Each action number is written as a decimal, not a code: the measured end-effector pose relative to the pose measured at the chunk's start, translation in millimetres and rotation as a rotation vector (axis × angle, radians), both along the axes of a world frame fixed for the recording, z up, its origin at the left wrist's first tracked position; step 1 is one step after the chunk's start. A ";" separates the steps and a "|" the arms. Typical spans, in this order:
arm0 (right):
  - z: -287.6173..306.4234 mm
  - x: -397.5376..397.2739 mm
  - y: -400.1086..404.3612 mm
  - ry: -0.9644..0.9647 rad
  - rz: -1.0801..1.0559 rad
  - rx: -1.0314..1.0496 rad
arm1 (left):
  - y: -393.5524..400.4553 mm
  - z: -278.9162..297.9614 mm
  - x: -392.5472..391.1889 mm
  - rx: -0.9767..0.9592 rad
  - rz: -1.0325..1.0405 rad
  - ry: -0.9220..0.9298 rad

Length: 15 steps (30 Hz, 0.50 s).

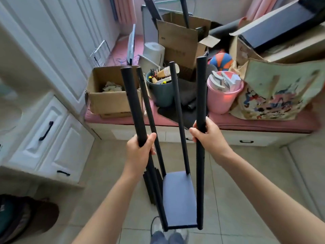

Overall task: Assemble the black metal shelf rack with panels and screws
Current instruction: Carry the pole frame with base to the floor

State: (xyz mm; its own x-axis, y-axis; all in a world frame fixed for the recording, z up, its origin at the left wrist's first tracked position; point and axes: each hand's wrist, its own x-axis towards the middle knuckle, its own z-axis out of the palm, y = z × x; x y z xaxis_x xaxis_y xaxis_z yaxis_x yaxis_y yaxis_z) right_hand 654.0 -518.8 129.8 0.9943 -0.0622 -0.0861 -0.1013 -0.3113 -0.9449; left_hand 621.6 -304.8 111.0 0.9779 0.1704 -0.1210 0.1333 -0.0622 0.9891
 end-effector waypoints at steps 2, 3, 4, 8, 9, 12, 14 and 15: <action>-12.0 -1.7 -16.9 0.022 -0.024 -0.012 | -17.3 -10.7 7.6 -0.005 -0.022 0.055; -17.0 -2.5 -26.1 0.032 -0.037 -0.016 | -26.8 -16.0 10.8 -0.005 -0.035 0.083; -21.7 -2.9 -35.6 0.042 -0.051 -0.018 | -36.7 -21.2 13.8 -0.006 -0.049 0.114; -41.7 0.6 -76.9 0.145 -0.061 -0.070 | -72.9 -45.3 25.5 0.013 -0.099 0.250; -48.6 2.9 -90.8 0.191 -0.050 -0.094 | -84.1 -52.8 27.7 0.025 -0.107 0.282; -76.2 10.8 -130.4 0.331 -0.005 -0.126 | -116.2 -77.9 32.4 0.062 -0.102 0.359; -99.3 15.1 -153.1 0.397 0.011 -0.128 | -137.3 -96.3 36.4 0.088 -0.096 0.405; -111.5 17.3 -163.5 0.423 0.014 -0.129 | -147.6 -105.8 38.8 0.091 -0.095 0.428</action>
